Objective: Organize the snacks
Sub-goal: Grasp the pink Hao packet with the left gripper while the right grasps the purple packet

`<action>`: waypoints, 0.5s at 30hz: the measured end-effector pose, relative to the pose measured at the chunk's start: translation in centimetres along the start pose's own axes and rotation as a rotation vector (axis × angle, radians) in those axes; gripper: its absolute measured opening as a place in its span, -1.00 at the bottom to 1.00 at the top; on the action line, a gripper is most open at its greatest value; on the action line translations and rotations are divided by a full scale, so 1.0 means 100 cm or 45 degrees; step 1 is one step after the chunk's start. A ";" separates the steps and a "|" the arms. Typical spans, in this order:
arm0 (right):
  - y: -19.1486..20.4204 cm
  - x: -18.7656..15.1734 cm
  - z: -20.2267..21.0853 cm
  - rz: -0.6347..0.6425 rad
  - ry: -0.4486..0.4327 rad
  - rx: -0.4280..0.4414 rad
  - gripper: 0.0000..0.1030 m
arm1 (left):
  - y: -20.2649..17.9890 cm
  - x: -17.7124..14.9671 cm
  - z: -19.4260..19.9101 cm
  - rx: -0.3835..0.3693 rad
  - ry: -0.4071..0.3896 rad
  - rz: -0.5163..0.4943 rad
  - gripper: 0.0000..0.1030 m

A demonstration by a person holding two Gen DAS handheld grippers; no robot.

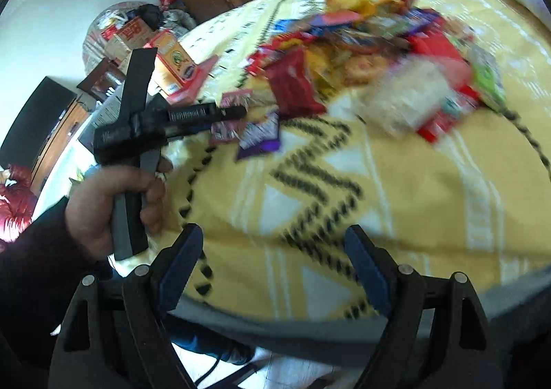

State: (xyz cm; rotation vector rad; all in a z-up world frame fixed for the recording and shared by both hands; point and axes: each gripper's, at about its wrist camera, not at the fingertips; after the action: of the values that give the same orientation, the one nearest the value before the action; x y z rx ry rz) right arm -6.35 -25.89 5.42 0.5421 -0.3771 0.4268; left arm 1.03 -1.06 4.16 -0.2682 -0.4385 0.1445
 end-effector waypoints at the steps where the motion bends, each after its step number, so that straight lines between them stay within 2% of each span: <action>1: 0.004 0.007 -0.004 0.018 -0.007 0.000 0.68 | 0.001 -0.005 0.008 -0.010 -0.012 0.006 -0.16; 7: 0.025 0.057 -0.045 0.076 0.010 -0.013 0.67 | 0.005 -0.021 0.048 -0.001 -0.090 0.003 -0.16; 10: 0.030 0.071 -0.065 0.095 0.041 -0.061 0.66 | 0.014 -0.022 0.061 0.006 -0.111 0.025 -0.16; 13: 0.029 0.074 -0.090 0.107 0.097 -0.104 0.39 | 0.021 -0.023 0.066 0.011 -0.120 0.048 -0.16; 15: 0.030 0.071 -0.099 0.140 0.087 -0.158 0.32 | 0.022 -0.023 0.068 0.010 -0.123 0.049 -0.16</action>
State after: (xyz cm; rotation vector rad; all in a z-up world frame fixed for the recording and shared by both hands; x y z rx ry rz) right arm 0.50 -15.98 2.03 0.3865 -0.3663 0.5228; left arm -4.13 2.14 8.52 -0.2630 -0.5284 0.1973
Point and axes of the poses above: each gripper's, at about its wrist camera, not at the fingertips, and z roughly against the way its jaws point, y to its left, x to its top, and after that the axes turned 8 degrees about y, right-handed
